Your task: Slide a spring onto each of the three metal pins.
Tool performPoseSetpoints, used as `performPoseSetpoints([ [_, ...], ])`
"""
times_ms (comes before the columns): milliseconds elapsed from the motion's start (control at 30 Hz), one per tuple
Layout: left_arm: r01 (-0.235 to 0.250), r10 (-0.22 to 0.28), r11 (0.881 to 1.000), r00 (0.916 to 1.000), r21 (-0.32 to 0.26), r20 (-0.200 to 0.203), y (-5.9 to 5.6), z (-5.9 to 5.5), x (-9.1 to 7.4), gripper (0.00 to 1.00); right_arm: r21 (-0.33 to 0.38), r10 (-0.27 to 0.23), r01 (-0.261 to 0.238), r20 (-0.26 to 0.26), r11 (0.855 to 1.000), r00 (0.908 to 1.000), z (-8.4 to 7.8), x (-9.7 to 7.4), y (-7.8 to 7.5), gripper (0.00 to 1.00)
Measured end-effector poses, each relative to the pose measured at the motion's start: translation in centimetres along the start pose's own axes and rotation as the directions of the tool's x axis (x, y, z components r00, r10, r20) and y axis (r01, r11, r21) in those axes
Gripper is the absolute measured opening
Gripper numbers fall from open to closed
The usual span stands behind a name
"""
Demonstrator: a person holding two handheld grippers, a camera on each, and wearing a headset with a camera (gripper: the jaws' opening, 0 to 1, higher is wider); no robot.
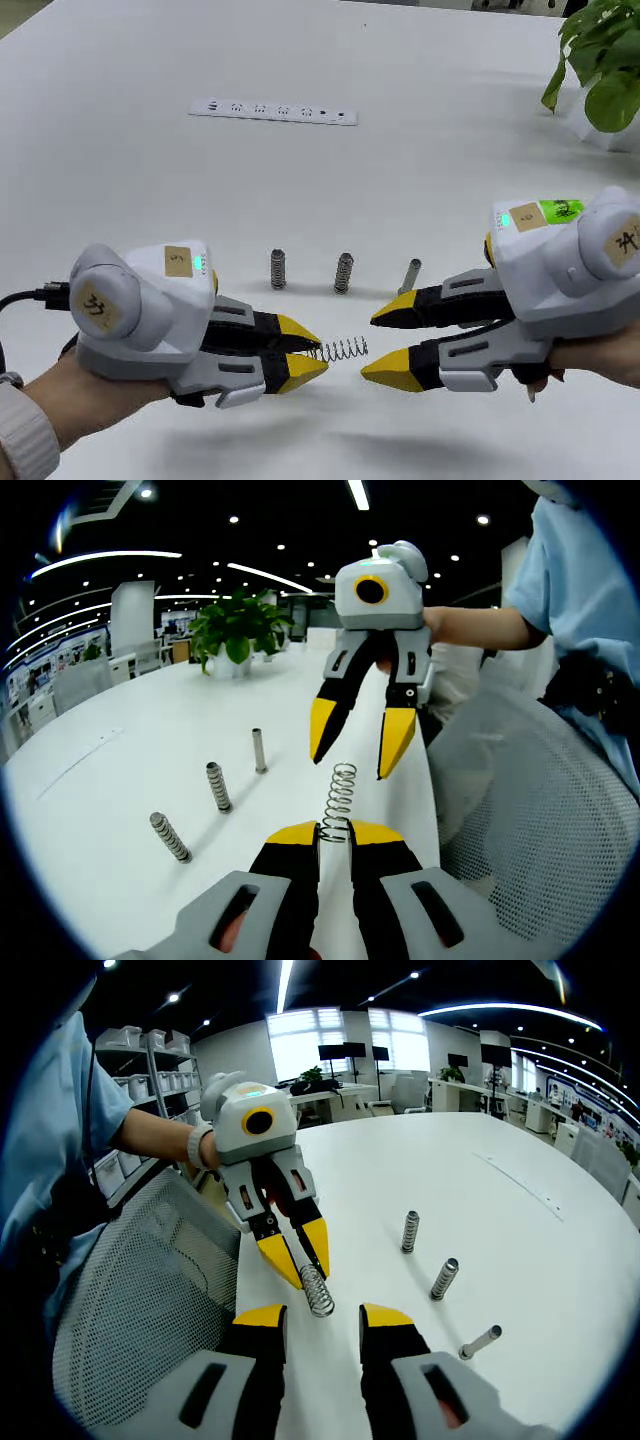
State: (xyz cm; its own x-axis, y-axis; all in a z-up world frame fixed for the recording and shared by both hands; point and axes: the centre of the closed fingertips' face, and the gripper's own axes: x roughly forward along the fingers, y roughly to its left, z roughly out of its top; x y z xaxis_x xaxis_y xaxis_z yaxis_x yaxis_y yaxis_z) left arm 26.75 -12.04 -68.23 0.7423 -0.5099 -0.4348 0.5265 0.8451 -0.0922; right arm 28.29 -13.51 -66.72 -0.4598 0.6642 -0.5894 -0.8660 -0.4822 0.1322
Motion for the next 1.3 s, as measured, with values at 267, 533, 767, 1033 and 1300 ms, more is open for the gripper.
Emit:
performPoseSetpoints([
  [267, 0.020, -0.020, 1.000, 0.9996, -0.006, 0.020, -0.6, 0.2, 0.1, 0.10, -0.007, 0.032, -0.032, -0.008, 0.999, 0.9994, -0.2, 0.2, 0.6, 0.19],
  [533, 0.033, -0.033, 0.999, 0.9993, -0.005, 0.016, -1.2, 0.4, 0.4, 0.10, -0.009, 0.047, -0.048, -0.028, 0.999, 0.9985, -0.5, 0.1, 0.8, 0.12],
  [767, 0.038, -0.038, 0.999, 0.9993, -0.005, -0.003, -1.4, 0.5, 0.9, 0.10, -0.042, 0.047, -0.049, -0.048, 0.998, 0.9977, 0.2, -0.2, 1.2, 0.12],
  [1033, 0.047, -0.047, 0.999, 0.9981, 0.013, -0.041, -1.7, 0.1, 1.5, 0.10, -0.087, 0.046, -0.052, -0.070, 0.995, 0.9965, 1.0, -0.2, 1.7, 0.12],
  [1300, 0.058, -0.057, 0.998, 0.9968, 0.026, -0.057, -1.8, -0.3, 1.8, 0.09, -0.126, 0.045, -0.058, -0.099, 0.990, 0.9941, 1.4, 0.1, 2.1, 0.12],
])
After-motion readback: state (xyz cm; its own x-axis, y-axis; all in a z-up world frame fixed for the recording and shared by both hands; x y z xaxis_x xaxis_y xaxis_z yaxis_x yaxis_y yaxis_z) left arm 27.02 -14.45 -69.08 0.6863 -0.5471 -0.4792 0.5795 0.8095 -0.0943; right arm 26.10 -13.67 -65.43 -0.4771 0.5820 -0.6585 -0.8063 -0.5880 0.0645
